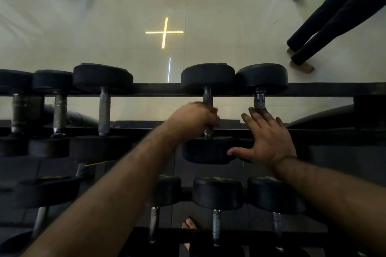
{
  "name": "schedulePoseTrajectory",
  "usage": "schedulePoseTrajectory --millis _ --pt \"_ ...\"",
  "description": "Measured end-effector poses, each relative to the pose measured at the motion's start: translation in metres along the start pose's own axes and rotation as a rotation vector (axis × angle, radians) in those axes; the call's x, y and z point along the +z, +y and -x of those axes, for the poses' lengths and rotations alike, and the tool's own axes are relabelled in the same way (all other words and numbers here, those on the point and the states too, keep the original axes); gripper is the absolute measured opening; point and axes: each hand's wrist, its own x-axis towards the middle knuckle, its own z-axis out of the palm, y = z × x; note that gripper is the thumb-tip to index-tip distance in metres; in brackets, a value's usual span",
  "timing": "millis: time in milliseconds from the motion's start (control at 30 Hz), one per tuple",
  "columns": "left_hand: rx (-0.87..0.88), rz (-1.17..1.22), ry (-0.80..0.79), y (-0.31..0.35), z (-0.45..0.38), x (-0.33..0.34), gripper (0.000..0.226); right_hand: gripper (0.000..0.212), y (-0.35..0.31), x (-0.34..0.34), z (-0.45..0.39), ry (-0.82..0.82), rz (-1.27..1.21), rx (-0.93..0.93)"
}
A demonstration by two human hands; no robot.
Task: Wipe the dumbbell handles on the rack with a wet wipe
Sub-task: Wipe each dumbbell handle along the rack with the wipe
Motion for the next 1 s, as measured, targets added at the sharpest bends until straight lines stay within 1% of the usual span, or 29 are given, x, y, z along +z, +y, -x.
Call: schedulePoseTrajectory --millis 33,67,100,133,200,233,267,300,333,367,400,433,467,533,567,600,633,667,700,733,767,800,833,867,933,967,1000 --pt "-0.005 0.114 -0.066 -0.003 0.013 0.001 0.037 0.133 0.000 0.000 0.000 -0.004 -0.003 -0.001" --pt "-0.052 0.285 -0.081 -0.005 0.027 0.001 0.037 0.133 0.000 0.000 -0.001 -0.010 -0.005 -0.001" --pt "-0.152 0.495 -0.056 -0.004 0.040 0.002 0.036 0.133 0.001 0.000 -0.001 -0.012 -0.006 -0.002" --pt "-0.274 0.706 0.034 -0.005 0.050 0.004 0.034 0.133 0.001 0.001 -0.001 -0.014 -0.008 -0.005" --pt "-0.636 0.990 0.346 -0.008 0.055 0.015 0.031 0.132 0.002 0.002 0.000 -0.011 -0.018 -0.011" --pt "-0.814 1.130 0.465 -0.011 0.050 0.022 0.030 0.132 0.002 0.002 0.000 -0.006 -0.022 -0.011" --pt "-0.934 1.315 0.544 -0.015 0.040 0.028 0.028 0.132 0.002 0.002 0.000 -0.001 -0.021 -0.012" --pt "-0.995 1.546 0.595 -0.018 0.026 0.033 0.027 0.132 0.002 0.002 -0.001 0.000 -0.020 -0.014" --pt "-1.005 1.782 0.631 -0.021 0.011 0.037 0.027 0.132 0.002 0.002 -0.001 -0.002 -0.022 -0.017" --pt "-0.988 1.969 0.637 -0.023 0.000 0.040 0.028 0.133 0.002 0.002 -0.001 -0.007 -0.026 -0.017" --pt "-0.962 2.053 0.593 -0.024 -0.008 0.042 0.031 0.133 0.003 0.002 0.000 -0.007 -0.030 -0.013" --pt "-0.915 2.045 0.492 -0.022 -0.011 0.040 0.034 0.134 0.003 0.002 0.000 0.002 -0.034 -0.009" --pt "-0.861 1.963 0.349 -0.022 -0.009 0.039 0.036 0.134 0.003 0.002 0.000 0.009 -0.037 -0.008" --pt "-0.800 1.657 0.071 -0.032 0.004 0.036 0.034 0.134 0.003 0.002 -0.001 0.003 -0.034 -0.010" --pt "-0.803 1.474 -0.015 -0.041 0.011 0.035 0.032 0.134 0.003 0.002 -0.001 -0.002 -0.030 -0.009" --pt "-0.812 1.338 -0.042 -0.048 0.016 0.032 0.029 0.134 0.002 0.002 -0.001 -0.004 -0.028 -0.009" --pt "-0.824 1.307 0.007 -0.054 0.017 0.029 0.028 0.135 0.002 0.002 -0.001 -0.001 -0.028 -0.010" --pt "-0.830 1.368 0.115 -0.055 0.014 0.025 0.027 0.135 0.002 0.002 0.000 0.003 -0.032 -0.012" --pt "-0.834 1.508 0.241 -0.053 0.006 0.021 0.025 0.135 0.002 0.002 0.000 0.004 -0.039 -0.011" --pt "-0.848 1.671 0.333 -0.047 -0.003 0.019 0.024 0.135 0.002 0.001 0.000 0.002 -0.044 -0.008" --pt "-0.845 1.823 0.378 -0.038 -0.012 0.018 0.025 0.136 0.001 0.001 0.000 -0.001 -0.047 -0.004" --pt "-0.844 1.894 0.355 -0.028 -0.018 0.020 0.027 0.136 0.001 0.000 0.000 -0.004 -0.048 0.000" --pt "-0.837 1.879 0.276 -0.020 -0.018 0.023 0.031 0.137 0.001 0.000 0.000 -0.008 -0.044 0.000" --pt "-0.837 1.765 0.163 -0.016 -0.013 0.026 0.034 0.137 0.001 -0.001 0.000 -0.012 -0.040 -0.001" --pt "-0.834 1.396 -0.073 -0.020 0.004 0.031 0.033 0.137 0.001 -0.001 0.000 -0.018 -0.040 0.000" --pt "-0.827 1.250 -0.129 -0.025 0.011 0.032 0.031 0.137 0.001 0.000 0.000 -0.018 -0.043 0.002" --pt "-0.834 1.195 -0.103 -0.031 0.014 0.033 0.031 0.138 0.001 0.000 0.000 -0.013 -0.046 0.003"
